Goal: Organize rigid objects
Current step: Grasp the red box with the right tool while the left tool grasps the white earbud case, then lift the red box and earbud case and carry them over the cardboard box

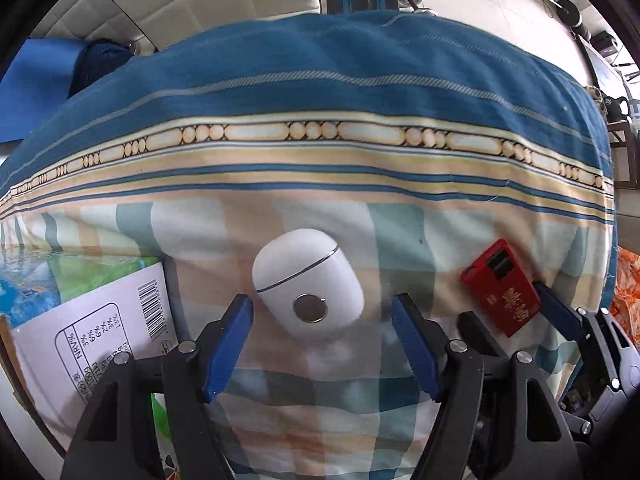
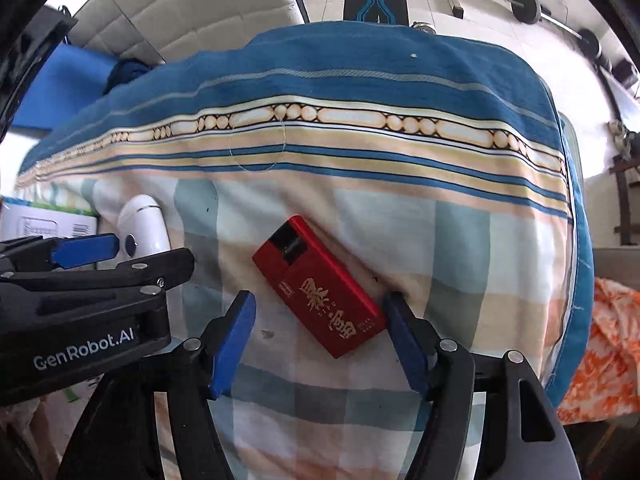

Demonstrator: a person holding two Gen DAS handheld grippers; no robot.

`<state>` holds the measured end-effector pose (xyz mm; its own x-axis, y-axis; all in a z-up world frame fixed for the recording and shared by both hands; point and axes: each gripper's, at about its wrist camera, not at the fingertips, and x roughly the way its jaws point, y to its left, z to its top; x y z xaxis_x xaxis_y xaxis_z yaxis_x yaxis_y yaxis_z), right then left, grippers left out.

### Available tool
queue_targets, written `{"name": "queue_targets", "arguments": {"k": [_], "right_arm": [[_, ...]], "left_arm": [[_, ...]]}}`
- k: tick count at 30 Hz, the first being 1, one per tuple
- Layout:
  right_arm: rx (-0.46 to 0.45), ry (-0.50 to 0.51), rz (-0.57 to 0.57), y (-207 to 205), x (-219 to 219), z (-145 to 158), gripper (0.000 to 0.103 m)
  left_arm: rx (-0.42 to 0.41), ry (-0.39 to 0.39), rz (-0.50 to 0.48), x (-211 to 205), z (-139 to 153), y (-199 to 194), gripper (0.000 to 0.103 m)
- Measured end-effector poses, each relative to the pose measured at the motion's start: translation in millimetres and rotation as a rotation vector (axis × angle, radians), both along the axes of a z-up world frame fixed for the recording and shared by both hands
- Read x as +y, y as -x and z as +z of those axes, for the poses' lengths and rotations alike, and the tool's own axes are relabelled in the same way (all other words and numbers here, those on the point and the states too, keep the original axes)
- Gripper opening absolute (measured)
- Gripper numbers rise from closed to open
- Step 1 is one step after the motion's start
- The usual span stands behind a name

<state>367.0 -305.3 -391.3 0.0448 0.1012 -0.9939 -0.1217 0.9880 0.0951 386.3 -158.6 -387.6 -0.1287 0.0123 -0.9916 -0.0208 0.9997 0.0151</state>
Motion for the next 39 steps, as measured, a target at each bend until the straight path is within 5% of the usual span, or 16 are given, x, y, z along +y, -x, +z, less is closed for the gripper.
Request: {"name": "queue_targets", "arguments": {"k": [8, 11, 15, 18, 24, 35, 39], "right_arm": [[0.060, -0.050, -0.190, 13.8, -32.5, 6.9, 0.027], [0.068, -0.089, -0.292, 27.1, -54.2, 11.5, 0.026], [0.081, -0.131, -0.331, 43.4, -72.1, 8.4, 0.027], [0.048, -0.145, -0.309, 47.6, -76.4, 14.0, 0.031], [-0.037, -0.005, -0.165, 24.8, -47.4, 35.6, 0.047], [0.013, 0.198, -0.141, 18.5, -19.9, 12.1, 0.040], [0.057, 0.193, -0.193, 34.9, -34.3, 13.1, 0.039]], "left_arm": [[0.005, 0.004, -0.007, 4.4, -10.7, 4.1, 0.070], [0.004, 0.004, -0.027, -2.8, -13.9, -0.3, 0.070], [-0.017, 0.012, -0.046, -9.7, -7.6, -1.5, 0.048], [-0.037, 0.026, -0.047, -8.7, -2.9, 1.7, 0.046], [-0.066, 0.029, -0.021, -3.8, -0.5, 21.9, 0.045], [-0.064, 0.025, -0.024, 3.4, 0.3, 33.6, 0.044], [-0.071, 0.009, -0.054, -2.2, -2.6, 42.2, 0.044]]}}
